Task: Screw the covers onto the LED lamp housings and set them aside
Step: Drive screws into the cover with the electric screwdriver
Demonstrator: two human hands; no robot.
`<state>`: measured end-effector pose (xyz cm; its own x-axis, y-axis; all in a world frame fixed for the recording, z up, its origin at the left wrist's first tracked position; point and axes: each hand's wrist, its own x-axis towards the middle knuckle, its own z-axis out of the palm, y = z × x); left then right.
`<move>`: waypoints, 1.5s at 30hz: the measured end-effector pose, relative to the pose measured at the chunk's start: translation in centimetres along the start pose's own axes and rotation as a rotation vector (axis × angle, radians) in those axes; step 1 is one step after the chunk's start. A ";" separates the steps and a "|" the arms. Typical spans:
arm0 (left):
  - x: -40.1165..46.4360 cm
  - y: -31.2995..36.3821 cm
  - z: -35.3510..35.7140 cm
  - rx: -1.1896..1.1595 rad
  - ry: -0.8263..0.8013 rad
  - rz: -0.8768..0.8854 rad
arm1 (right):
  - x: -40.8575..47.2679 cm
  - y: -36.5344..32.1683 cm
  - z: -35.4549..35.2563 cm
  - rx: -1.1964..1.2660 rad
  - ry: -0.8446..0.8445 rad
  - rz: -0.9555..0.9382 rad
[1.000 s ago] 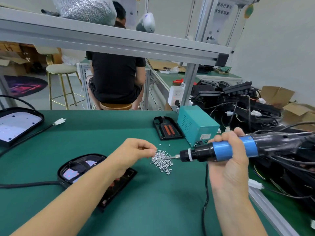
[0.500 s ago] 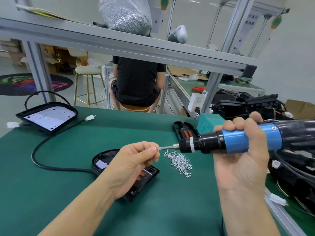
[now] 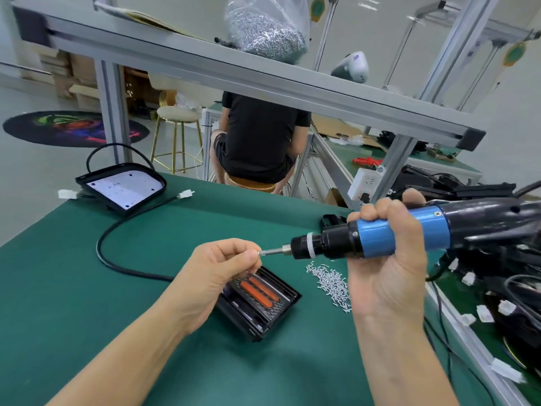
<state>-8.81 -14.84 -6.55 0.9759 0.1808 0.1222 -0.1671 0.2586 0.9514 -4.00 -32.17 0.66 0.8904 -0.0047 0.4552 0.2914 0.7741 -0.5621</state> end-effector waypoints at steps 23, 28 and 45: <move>-1.0 -3.0 -9.5 1.013 0.021 0.134 | -1.0 11.2 0.8 -0.292 -0.062 0.181; -0.8 -3.1 -9.3 1.021 0.047 0.168 | -1.2 11.3 0.8 -0.303 -0.092 0.210; -0.9 -3.3 -9.3 1.025 0.057 0.167 | -1.6 11.5 1.2 -0.341 -0.173 0.248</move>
<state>-10.45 -7.01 -12.44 0.9386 0.1919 0.2865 -0.0740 -0.6994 0.7109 -2.48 -22.45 -5.72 0.8849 0.2822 0.3705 0.2013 0.4856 -0.8507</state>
